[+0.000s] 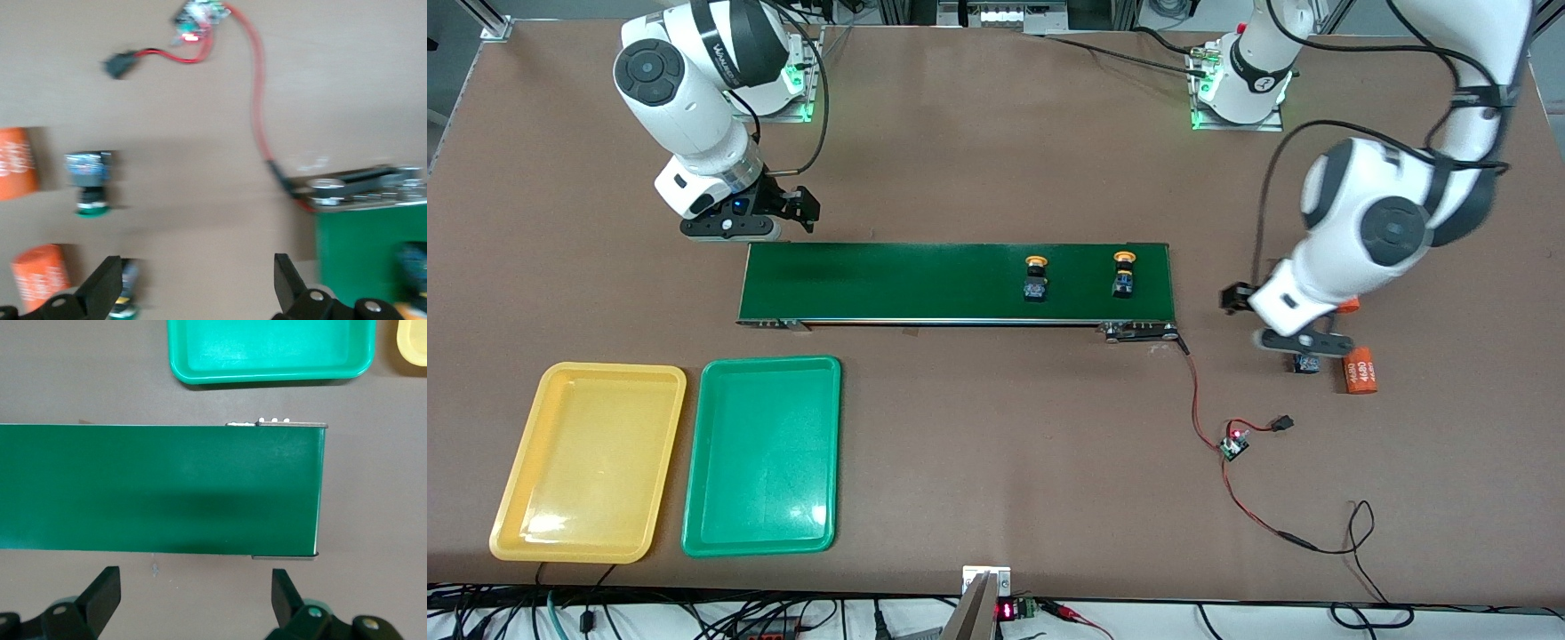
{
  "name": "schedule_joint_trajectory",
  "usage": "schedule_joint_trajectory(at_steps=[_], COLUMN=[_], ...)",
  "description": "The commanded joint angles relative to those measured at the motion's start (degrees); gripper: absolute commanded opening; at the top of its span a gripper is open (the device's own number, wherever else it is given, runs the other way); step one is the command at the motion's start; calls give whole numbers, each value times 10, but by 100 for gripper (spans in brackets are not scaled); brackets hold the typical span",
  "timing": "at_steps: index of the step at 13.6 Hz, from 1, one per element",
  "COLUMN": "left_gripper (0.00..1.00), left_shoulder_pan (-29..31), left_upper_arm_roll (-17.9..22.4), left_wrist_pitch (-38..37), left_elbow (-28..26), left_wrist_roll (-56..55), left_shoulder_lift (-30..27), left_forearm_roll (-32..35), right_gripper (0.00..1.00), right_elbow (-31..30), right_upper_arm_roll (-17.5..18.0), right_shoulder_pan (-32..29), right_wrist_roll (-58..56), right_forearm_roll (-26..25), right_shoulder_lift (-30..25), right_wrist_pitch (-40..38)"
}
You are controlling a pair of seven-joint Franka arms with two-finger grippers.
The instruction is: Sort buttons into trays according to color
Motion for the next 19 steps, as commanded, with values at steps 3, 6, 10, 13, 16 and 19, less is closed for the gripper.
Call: schedule_joint_trajectory(at_steps=[3, 6, 10, 13, 16, 19], left_gripper=[100, 100, 100, 100, 100, 65], left_shoulder_pan=[-1, 0, 0, 5, 11, 15], left_upper_arm_roll=[97, 156, 192, 208, 212, 212], left_wrist_pitch=[-56, -64, -5, 161, 256, 255], left_elbow=[16, 0, -54, -157, -206, -205], left_wrist_roll=[121, 164, 187, 195, 207, 216], left_shoulder_lift=[27, 30, 45, 45, 59, 70], left_forearm_roll=[13, 13, 13, 13, 13, 13], right_gripper=[100, 100, 100, 100, 100, 100], right_elbow=[-4, -3, -3, 8, 26, 55], right_upper_arm_roll=[-2, -3, -3, -2, -2, -1], right_shoulder_pan=[2, 2, -1, 5, 35, 68], right_wrist_roll=[-2, -4, -9, -2, 19, 90], right_forearm_roll=[1, 1, 1, 1, 6, 7], right_shoulder_lift=[-3, -3, 0, 18, 44, 81], right_wrist_pitch=[5, 4, 6, 15, 17, 32])
